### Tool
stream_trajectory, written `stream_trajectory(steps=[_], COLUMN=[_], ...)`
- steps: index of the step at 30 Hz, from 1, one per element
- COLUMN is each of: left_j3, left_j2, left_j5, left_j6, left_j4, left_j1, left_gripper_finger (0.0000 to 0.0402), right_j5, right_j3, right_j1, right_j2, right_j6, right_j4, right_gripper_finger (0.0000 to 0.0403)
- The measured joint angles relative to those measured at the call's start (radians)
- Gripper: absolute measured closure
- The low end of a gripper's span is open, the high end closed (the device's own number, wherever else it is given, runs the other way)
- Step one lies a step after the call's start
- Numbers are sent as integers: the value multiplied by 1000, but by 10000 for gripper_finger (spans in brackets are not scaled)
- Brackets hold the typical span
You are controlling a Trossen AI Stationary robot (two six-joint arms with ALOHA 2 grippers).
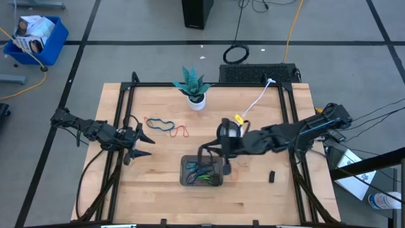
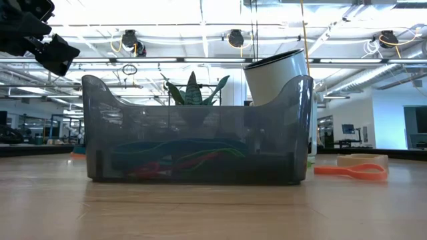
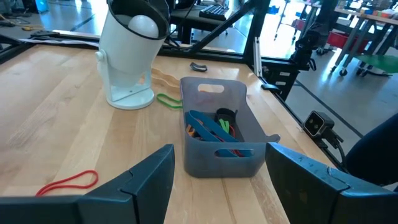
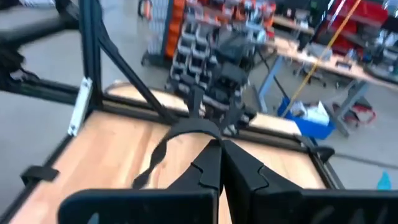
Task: Pick and place rubber bands into bin
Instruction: Put the left black rubber band into the gray bin
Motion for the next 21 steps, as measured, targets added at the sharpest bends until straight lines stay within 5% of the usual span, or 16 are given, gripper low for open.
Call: stream_trajectory(steps=[21], left_j3=[0], left_j2=[0], left_j5=[0], left_j6=[2], left_j4=[-6], left_j1=[0], left_gripper_finger=[144], right_j5=[-82], right_j3=[19], right_j1=[-24], right_j2=[383], right_j6=[174], right_j4=[-137], right_gripper_finger=[403])
